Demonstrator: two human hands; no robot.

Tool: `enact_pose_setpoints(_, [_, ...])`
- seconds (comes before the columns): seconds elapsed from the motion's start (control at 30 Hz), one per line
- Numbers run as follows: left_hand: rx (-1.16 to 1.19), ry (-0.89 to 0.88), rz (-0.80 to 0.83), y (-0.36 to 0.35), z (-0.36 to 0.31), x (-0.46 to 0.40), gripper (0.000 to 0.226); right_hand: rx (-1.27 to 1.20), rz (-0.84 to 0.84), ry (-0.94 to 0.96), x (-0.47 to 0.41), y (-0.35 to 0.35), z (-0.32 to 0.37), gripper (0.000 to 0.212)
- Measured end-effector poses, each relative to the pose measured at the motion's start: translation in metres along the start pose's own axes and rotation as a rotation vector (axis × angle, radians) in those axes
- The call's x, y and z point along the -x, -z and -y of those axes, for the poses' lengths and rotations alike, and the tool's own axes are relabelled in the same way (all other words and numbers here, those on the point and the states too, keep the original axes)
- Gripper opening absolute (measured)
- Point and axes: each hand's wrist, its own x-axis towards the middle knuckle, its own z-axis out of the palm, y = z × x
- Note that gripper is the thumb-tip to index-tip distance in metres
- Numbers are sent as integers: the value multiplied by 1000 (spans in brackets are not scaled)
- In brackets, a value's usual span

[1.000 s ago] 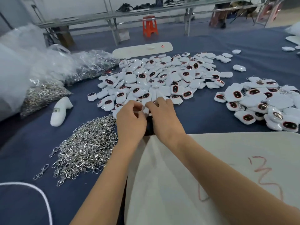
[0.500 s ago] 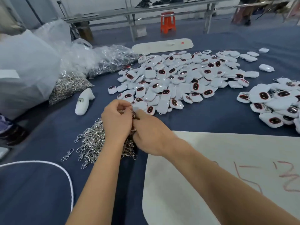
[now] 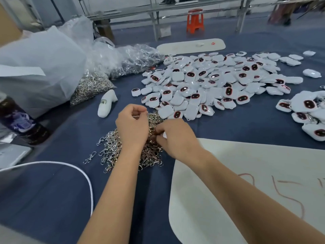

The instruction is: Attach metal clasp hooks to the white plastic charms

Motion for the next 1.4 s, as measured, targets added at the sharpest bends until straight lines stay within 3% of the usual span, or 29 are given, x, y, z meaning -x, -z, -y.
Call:
enact_pose_setpoints(0.07, [0,8,-1,-6,-1,2,21,-61,-33,-15,3,3,-6,18])
enact_pose_setpoints(0.2, [6,6,26,-19,-7,8,22,-87,-58,18,8,9,-9,9])
enact_pose_setpoints(0.37, [0,-49,115,-25,-13,14,17,-243,-121,-75,14,23,-27,9])
enact_pose_setpoints(0.57, [151,-79,595,-63,-33,38,23,-481,-308,-278,36,61,-76,10])
enact_pose_setpoints(0.63, [206,-54,659,-86,-43,51,15,-481,-355,-310,49,77,-95,10])
enact_pose_setpoints(0.77, [333,54,707,-124,-58,74,10,-388,-430,-348,81,103,-128,15])
enact_pose_setpoints(0.93, [475,151,645,-151,-64,96,15,-281,-530,-326,106,110,-151,18])
enact_pose_setpoints(1.03, [456,130,605,-157,-58,102,13,-214,-569,-296,111,104,-154,3])
enact_pose_setpoints(1.13, [442,117,620,-161,-55,103,11,-98,-581,-201,109,102,-154,25])
enact_pose_setpoints(1.4, [365,44,651,-164,-51,104,12,-138,-540,-232,110,99,-158,12])
